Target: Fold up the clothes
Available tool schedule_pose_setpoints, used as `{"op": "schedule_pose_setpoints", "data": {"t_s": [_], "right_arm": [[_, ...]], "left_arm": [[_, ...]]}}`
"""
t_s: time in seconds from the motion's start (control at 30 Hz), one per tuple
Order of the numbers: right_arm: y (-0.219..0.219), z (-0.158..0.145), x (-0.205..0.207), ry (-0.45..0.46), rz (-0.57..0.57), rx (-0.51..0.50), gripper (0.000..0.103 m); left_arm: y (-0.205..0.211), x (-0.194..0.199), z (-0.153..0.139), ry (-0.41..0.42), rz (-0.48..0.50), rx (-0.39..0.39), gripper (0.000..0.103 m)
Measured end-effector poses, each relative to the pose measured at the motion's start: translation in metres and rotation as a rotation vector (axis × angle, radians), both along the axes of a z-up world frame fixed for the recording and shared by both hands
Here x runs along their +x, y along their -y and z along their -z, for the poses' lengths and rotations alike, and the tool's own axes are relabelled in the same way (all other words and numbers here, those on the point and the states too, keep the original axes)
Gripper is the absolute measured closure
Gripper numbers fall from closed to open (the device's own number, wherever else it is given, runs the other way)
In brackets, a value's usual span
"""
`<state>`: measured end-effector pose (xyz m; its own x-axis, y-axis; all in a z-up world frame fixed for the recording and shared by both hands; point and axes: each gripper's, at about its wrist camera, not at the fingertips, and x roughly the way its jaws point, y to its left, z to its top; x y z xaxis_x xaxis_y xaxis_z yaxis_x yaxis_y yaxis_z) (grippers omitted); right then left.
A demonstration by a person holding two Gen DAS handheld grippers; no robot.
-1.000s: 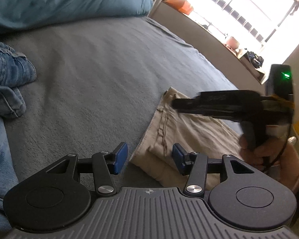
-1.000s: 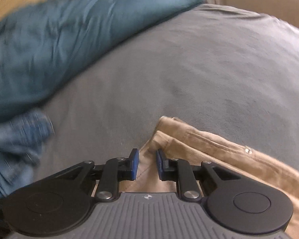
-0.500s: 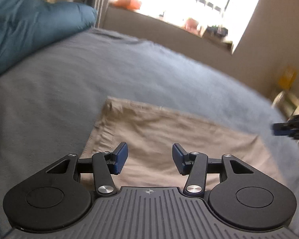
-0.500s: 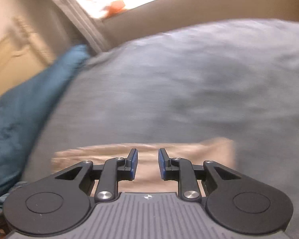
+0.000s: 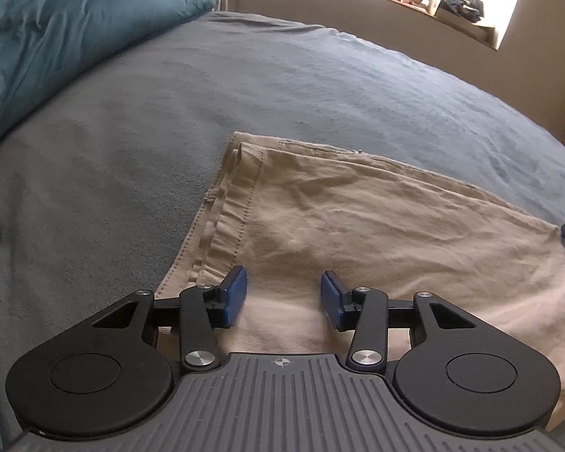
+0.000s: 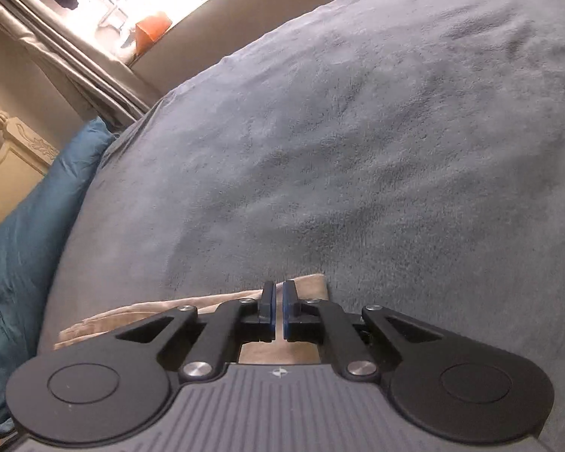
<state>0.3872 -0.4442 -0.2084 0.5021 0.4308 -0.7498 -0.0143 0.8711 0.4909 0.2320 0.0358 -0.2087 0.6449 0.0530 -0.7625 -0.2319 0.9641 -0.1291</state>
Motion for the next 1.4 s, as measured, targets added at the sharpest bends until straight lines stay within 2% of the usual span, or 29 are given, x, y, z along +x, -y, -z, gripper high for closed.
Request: {"op": "schedule_pose_setpoints", "data": {"t_s": [0.03, 0.1, 0.13, 0.17, 0.27, 0.37, 0.4, 0.43, 0.5, 0.53, 0.6, 0.67, 0.8, 0.87, 0.93, 0.97, 1.07, 1.13, 1.17, 1.23, 1.33, 1.37, 1.4], "right_arm": [[0.002, 0.007, 0.003, -0.016, 0.006, -0.014, 0.103], [0.015, 0.014, 0.003, -0.043, 0.042, 0.028, 0.103], [0.019, 0.006, -0.004, -0.041, 0.064, 0.000, 0.100], [0.018, -0.007, -0.014, -0.020, 0.039, -0.032, 0.100], [0.008, -0.033, -0.048, 0.006, -0.176, 0.046, 0.097], [-0.020, -0.026, -0.078, 0.005, -0.341, -0.167, 0.095], [-0.026, -0.012, -0.083, -0.007, -0.380, -0.261, 0.099], [-0.026, -0.006, -0.087, -0.003, -0.394, -0.290, 0.099], [-0.021, -0.018, -0.091, -0.002, -0.360, -0.301, 0.092], [-0.020, -0.025, -0.095, 0.008, -0.358, -0.300, 0.092], [-0.028, -0.038, -0.108, 0.054, -0.436, -0.247, 0.092], [-0.040, -0.036, -0.125, 0.073, -0.517, -0.243, 0.089], [-0.050, -0.010, -0.143, 0.090, -0.552, -0.377, 0.091], [-0.049, -0.033, -0.147, 0.096, -0.508, -0.367, 0.089], [-0.052, -0.057, -0.167, 0.178, -0.551, -0.330, 0.089], [-0.055, -0.061, -0.177, 0.186, -0.573, -0.321, 0.089], [-0.060, -0.029, -0.194, 0.116, -0.615, -0.383, 0.089], [-0.059, -0.014, -0.201, 0.134, -0.600, -0.410, 0.089], [-0.060, -0.012, -0.204, 0.138, -0.591, -0.425, 0.089], [-0.063, -0.033, -0.206, 0.147, -0.556, -0.435, 0.088], [-0.055, -0.051, -0.227, 0.202, -0.550, -0.359, 0.086], [-0.054, -0.049, -0.232, 0.204, -0.554, -0.359, 0.081], [-0.058, -0.033, -0.232, 0.169, -0.563, -0.420, 0.080]], "left_arm": [[0.001, 0.000, 0.000, -0.001, 0.006, 0.009, 0.059], [0.002, 0.001, -0.002, -0.010, 0.010, 0.022, 0.059], [0.001, 0.001, -0.002, -0.012, 0.005, 0.016, 0.059], [0.000, 0.001, -0.002, -0.013, -0.001, 0.009, 0.058], [-0.001, 0.002, -0.002, -0.013, -0.012, -0.005, 0.058], [-0.001, 0.002, -0.002, -0.012, -0.007, -0.004, 0.058], [-0.001, 0.002, -0.002, -0.010, -0.005, -0.012, 0.058], [-0.001, 0.002, -0.002, -0.012, -0.005, -0.012, 0.057], [-0.002, 0.002, -0.002, -0.016, 0.001, -0.008, 0.057], [-0.002, 0.002, -0.001, -0.014, 0.005, -0.009, 0.057], [-0.003, 0.001, 0.000, -0.007, 0.012, -0.009, 0.057], [-0.002, 0.000, 0.000, -0.002, 0.019, -0.006, 0.057], [-0.004, 0.001, 0.000, -0.003, 0.019, -0.019, 0.057], [-0.006, 0.001, 0.000, -0.003, 0.017, -0.031, 0.057], [-0.008, 0.000, 0.001, 0.003, 0.014, -0.043, 0.057], [-0.008, 0.000, 0.001, 0.006, 0.012, -0.047, 0.057], [-0.009, -0.002, 0.001, 0.013, 0.012, -0.061, 0.057], [-0.010, -0.002, 0.001, 0.013, 0.012, -0.064, 0.057], [-0.010, -0.001, 0.002, 0.012, 0.014, -0.065, 0.057], [-0.012, -0.001, 0.003, 0.017, 0.014, -0.071, 0.057], [-0.013, -0.003, 0.002, 0.027, 0.003, -0.086, 0.057], [-0.013, -0.003, 0.002, 0.030, 0.000, -0.090, 0.057], [-0.014, -0.004, 0.001, 0.035, -0.004, -0.094, 0.057]]}}
